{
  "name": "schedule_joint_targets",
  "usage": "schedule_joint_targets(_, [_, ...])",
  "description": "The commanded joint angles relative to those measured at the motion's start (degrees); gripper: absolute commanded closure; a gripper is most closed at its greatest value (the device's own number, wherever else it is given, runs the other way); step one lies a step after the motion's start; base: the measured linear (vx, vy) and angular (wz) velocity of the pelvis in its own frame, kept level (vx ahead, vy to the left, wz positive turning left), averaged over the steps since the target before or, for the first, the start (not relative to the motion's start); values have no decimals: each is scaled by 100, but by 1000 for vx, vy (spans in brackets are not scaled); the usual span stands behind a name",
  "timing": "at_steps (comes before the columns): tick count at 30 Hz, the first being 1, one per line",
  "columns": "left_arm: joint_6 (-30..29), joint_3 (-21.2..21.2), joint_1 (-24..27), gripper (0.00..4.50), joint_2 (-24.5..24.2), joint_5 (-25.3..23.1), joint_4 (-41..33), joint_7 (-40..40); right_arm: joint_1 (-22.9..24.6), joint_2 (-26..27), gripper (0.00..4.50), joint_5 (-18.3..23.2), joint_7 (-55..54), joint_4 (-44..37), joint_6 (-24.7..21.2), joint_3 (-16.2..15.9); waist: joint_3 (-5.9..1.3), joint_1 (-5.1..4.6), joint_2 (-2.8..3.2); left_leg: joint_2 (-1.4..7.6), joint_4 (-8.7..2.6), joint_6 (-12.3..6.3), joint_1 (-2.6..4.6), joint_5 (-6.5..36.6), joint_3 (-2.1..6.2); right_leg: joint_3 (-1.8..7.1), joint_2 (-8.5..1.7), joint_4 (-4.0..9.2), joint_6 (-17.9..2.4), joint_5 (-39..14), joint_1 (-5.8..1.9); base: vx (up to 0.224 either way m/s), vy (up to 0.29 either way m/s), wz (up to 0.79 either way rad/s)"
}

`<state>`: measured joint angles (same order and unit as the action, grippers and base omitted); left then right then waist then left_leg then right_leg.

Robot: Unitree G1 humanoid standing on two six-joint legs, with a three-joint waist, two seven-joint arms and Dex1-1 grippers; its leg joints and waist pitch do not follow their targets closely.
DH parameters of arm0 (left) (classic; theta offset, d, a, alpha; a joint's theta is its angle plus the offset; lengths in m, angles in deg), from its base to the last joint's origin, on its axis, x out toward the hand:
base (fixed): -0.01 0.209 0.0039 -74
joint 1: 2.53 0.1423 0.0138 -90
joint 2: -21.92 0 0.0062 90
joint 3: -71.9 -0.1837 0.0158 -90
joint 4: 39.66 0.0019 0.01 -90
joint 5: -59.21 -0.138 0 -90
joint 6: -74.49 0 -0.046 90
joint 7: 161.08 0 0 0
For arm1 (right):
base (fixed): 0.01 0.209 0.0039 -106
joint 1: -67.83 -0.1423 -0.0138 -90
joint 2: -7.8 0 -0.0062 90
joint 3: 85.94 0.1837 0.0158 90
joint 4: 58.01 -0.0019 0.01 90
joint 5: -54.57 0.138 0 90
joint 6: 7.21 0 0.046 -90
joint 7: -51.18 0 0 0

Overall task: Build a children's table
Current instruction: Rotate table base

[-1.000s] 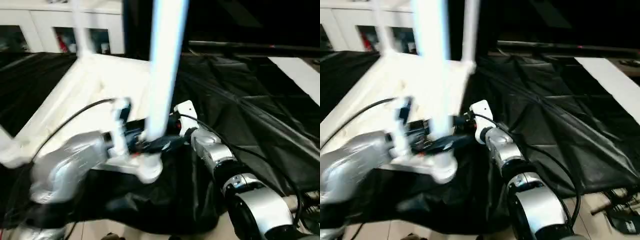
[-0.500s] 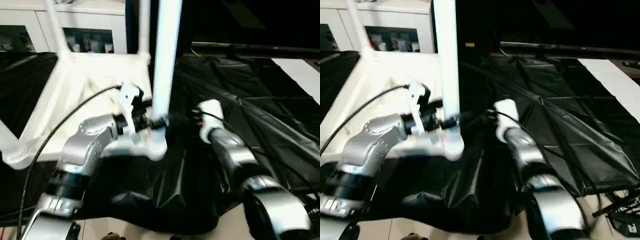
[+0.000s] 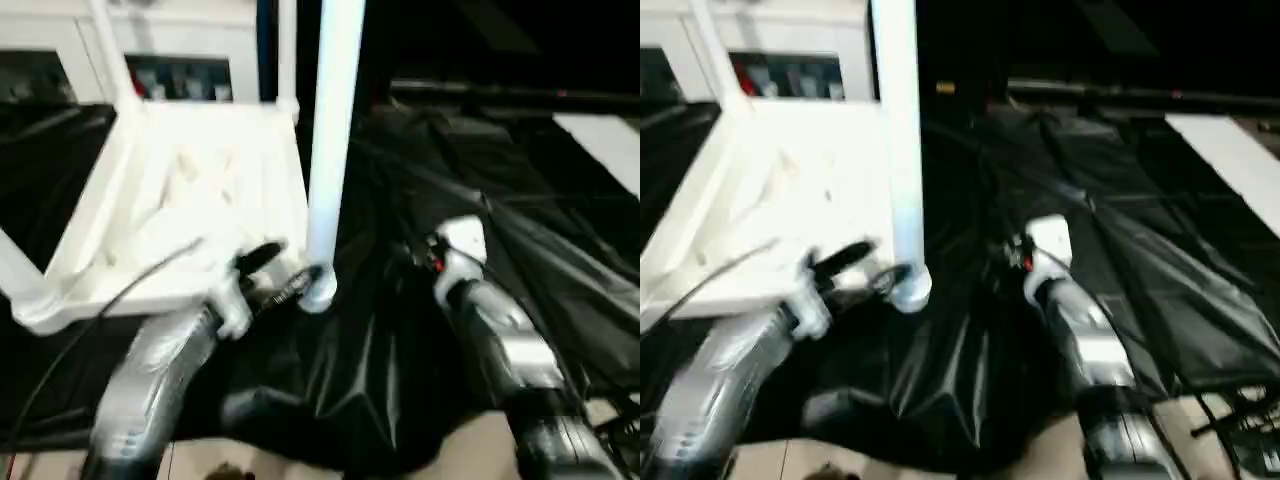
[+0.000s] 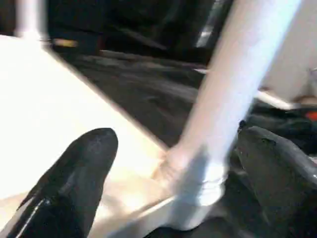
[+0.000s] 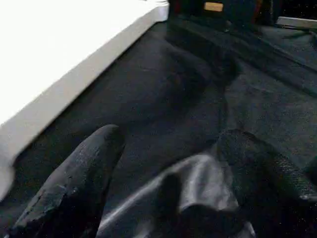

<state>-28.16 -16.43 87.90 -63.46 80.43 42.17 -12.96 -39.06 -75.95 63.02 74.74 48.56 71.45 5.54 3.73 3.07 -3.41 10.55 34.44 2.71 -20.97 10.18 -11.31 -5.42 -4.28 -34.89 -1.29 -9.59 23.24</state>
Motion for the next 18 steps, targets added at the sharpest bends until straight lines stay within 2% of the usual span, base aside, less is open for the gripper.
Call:
schedule_joint_targets(1, [-107,106,286,7,84,-315,-349,509,266,-15,81,-3,-152,-709,-331,-68,-288,-12,22,305,-455,147,121,2296,209,310,-407,678,-105,-3498,-150,0,0,0])
schedule_joint_targets(2, [-262,163,488,7,123,-411,-503,780,502,19,81,3,-230,-1134,-395,-97,-267,-19,54,279,-451,182,155,2488,224,277,-400,750,87,-3781,-96,0,0,0])
schedule_joint_targets(4, [-191,234,620,7,160,-583,-586,1005,711,88,81,-43,-357,-1424,-302,-98,-276,-46,73,268,-458,208,151,2595,243,258,-386,793,183,-3794,-95,0,0,0])
schedule_joint_targets(5, [-191,234,620,7,160,-583,-586,1005,711,88,81,-43,-357,-1424,-302,-98,-273,-48,74,267,-466,206,153,2627,254,240,-390,807,194,-3804,-104,0,0,0])
schedule_joint_targets(6, [-129,265,722,7,254,-866,-690,1390,1010,110,81,-220,-491,-1759,-224,-117,-274,-43,117,305,-503,248,166,2752,284,230,-378,819,170,-3579,-117,0,0,0])
schedule_joint_targets(7, [1,260,731,7,313,-1017,-735,1565,1146,123,81,-201,-533,-1938,-276,-98,-274,-43,117,305,-503,248,166,2752,284,230,-378,819,170,-3579,-117,0,0,0])
schedule_joint_targets(8, [146,265,787,7,423,-1132,-819,1765,1368,175,81,-33,-534,-2183,-374,-58,-253,-49,136,318,-534,252,181,2931,302,221,-385,843,119,-3448,-130,0,0,0])
schedule_joint_targets(9, [153,265,790,7,428,-1136,-823,1773,1378,178,81,-24,-534,-2195,-381,-56,-251,-62,133,324,-548,253,179,2989,319,206,-389,842,97,-3417,-150,0,0,0])
schedule_joint_targets(10, [194,252,799,7,469,-1215,-845,1874,1453,146,81,-27,-501,-2275,-428,-101,-247,-81,183,321,-567,277,178,3135,343,195,-380,835,75,-3377,-166,0,0,0])
schedule_joint_targets(12, [-92,215,828,7,486,-1338,-896,2128,1568,76,81,-53,-483,-2439,-638,-202,-236,-135,132,316,-565,295,204,3299,350,191,-385,855,67,-3380,-161,0,0,0])
schedule_joint_targets(13, [-41,190,803,7,448,-1551,-873,2265,1576,71,81,-14,-440,-2462,-727,-246,-236,-153,139,315,-565,305,195,3311,354,190,-388,845,63,-3381,-171,0,0,0])
schedule_joint_targets(14, [-24,203,782,7,428,-1650,-853,2346,1578,94,81,0,-423,-2454,-739,-290,-252,-84,160,298,-918,178,-309,3650,763,-100,-346,467,2,-2836,-580,-54,13,22])
schedule_joint_targets(15, [-63,242,747,7,425,-1694,-834,2410,1558,128,81,-58,-452,-2403,-709,-346,-237,-170,132,345,-930,281,-289,3859,912,-90,-346,351,-126,-2440,-528,-54,13,22])
schedule_joint_targets(16, [-52,292,699,7,407,-1769,-816,2486,1501,177,81,-123,-494,-2289,-674,-399,-234,-176,231,416,-1027,508,-208,4440,1169,-108,-250,228,-397,-1934,-512,-46,-33,50])
schedule_joint_targets(17, [-21,365,667,7,427,-1781,-817,2550,1452,223,81,-200,-538,-2178,-632,-443,-212,-222,260,584,-1196,488,-136,4833,1501,-88,-120,-85,-613,-1495,-475,35,-109,58])
schedule_joint_targets(18, [-65,446,652,7,457,-1738,-831,2607,1398,268,81,-276,-591,-2068,-555,-470,-190,-216,286,616,-1245,406,-78,4880,1631,-38,-42,-231,-687,-1375,-403,35,-109,58])
